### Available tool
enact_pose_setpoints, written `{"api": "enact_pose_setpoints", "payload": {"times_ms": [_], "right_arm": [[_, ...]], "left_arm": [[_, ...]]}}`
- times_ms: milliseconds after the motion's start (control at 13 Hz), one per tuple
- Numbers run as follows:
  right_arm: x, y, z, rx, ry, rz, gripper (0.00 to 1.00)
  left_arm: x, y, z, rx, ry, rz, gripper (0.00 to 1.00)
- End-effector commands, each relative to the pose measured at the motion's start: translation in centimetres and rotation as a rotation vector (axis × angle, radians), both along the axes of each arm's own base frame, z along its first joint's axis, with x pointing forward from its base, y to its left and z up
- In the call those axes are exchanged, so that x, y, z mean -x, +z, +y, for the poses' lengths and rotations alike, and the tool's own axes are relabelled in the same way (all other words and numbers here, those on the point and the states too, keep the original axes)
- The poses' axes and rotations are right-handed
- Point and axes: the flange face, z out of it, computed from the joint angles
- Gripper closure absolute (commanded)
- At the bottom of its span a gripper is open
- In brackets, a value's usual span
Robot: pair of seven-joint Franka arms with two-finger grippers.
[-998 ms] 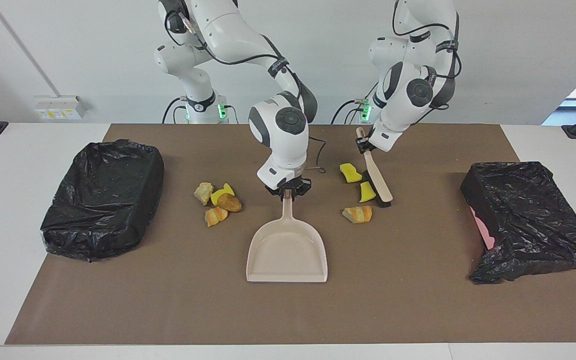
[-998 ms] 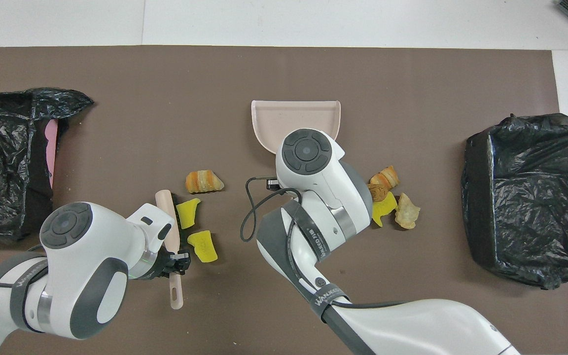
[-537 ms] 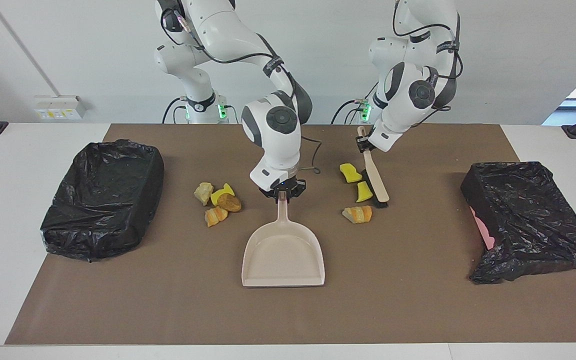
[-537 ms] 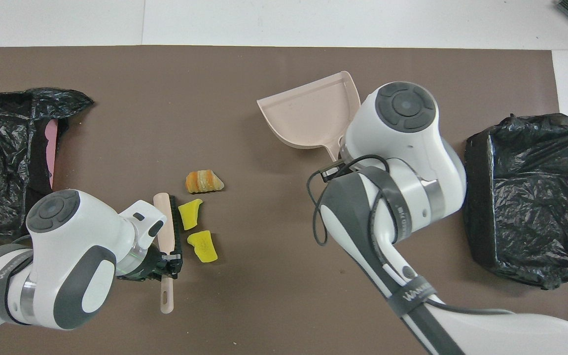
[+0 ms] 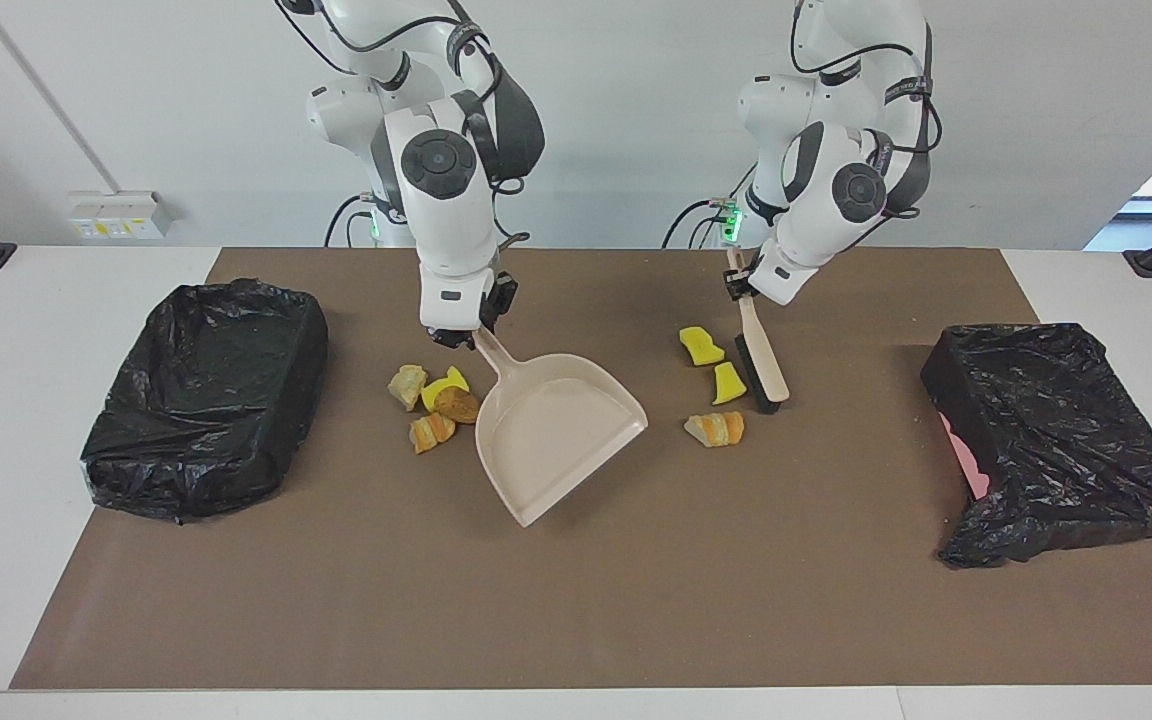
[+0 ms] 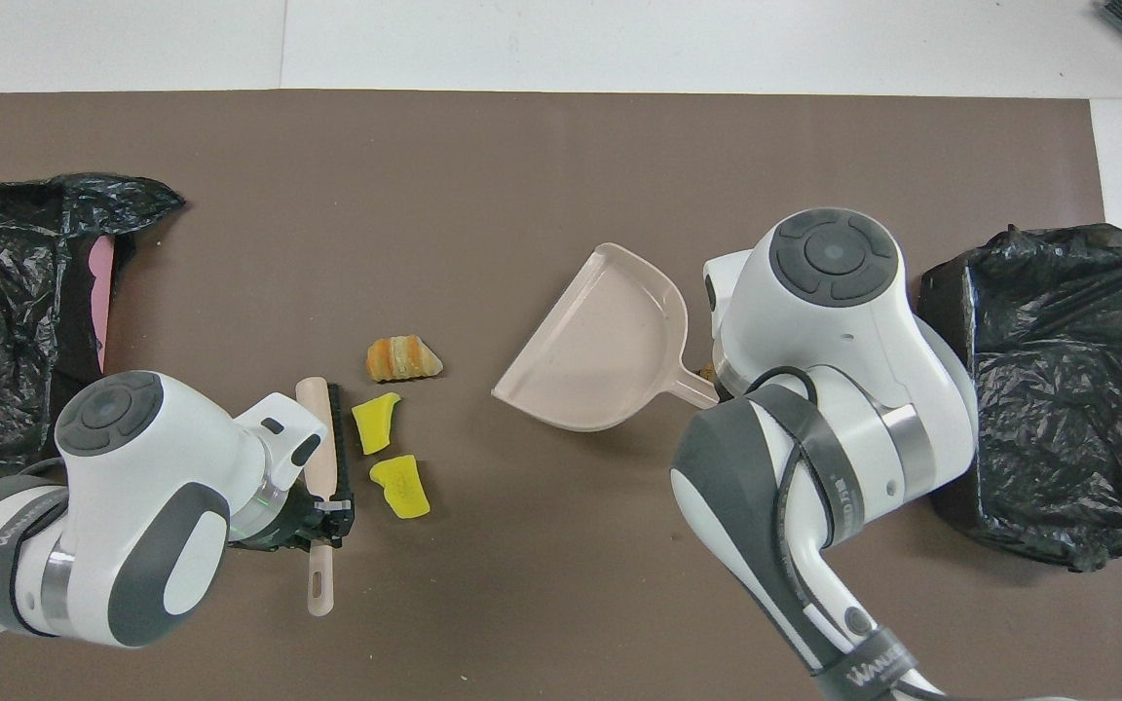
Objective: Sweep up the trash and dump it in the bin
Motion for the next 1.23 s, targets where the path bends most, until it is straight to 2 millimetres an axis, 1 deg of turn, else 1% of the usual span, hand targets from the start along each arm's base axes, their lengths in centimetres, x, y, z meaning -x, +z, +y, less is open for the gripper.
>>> {"api": "enact_pose_setpoints", "payload": {"times_ms": [0,77,154,307,384,461,537,614,691,768,845,921,1075,1152], "right_arm": [[2.5,-1.1,-1.4,-0.010,0.218,-0.026,1.00],[3.6,-2.3,0.5,-0.004,0.283,-0.037,1.00],[4.0,-2.6,1.6,0.013,0.324,-0.054,1.00],[4.5,-3.2,2.4,0.028,0.361,-0.077,1.00],[4.9,-3.5,2.7,0.023,0.378,-0.091,1.00],[5.5,-3.6,3.2,0.014,0.400,-0.119,1.00],[5.9,-4.0,3.3,0.014,0.411,-0.120,1.00],[6.0,-4.1,3.3,0.019,0.415,-0.119,1.00],[6.0,-4.4,3.4,0.036,0.432,-0.127,1.00],[6.5,-4.9,4.0,0.052,0.454,-0.124,1.00],[7.0,-5.1,5.2,0.049,0.469,-0.131,1.00],[7.0,-5.2,5.2,0.049,0.469,-0.133,1.00],[7.1,-5.6,5.2,0.053,0.471,-0.127,1.00],[7.1,-6.2,5.2,0.056,0.469,-0.119,1.00]], "left_arm": [[0.7,-0.3,0.4,-0.014,-0.022,0.008,1.00],[1.0,-0.3,0.4,-0.016,-0.024,0.007,1.00],[1.3,-0.5,0.3,-0.018,-0.030,0.013,1.00],[2.1,-0.4,0.1,-0.024,-0.030,0.013,1.00],[2.7,-0.7,0.0,-0.032,-0.026,0.021,1.00],[3.1,-0.6,-0.2,-0.038,-0.017,0.019,1.00],[3.5,-0.7,-0.9,-0.045,-0.023,0.021,1.00],[3.7,-0.7,-1.4,-0.053,-0.014,0.021,1.00],[4.1,-0.9,-2.4,-0.062,-0.015,0.022,1.00],[4.6,-0.9,-3.6,-0.066,-0.031,0.016,1.00],[4.8,-1.0,-4.4,-0.068,-0.032,0.006,1.00],[4.9,-0.8,-5.6,-0.060,-0.019,-0.025,1.00],[5.6,-1.9,-9.1,-0.068,0.000,-0.071,1.00],[6.2,-2.5,-10.7,-0.072,0.000,-0.078,1.00]]}}
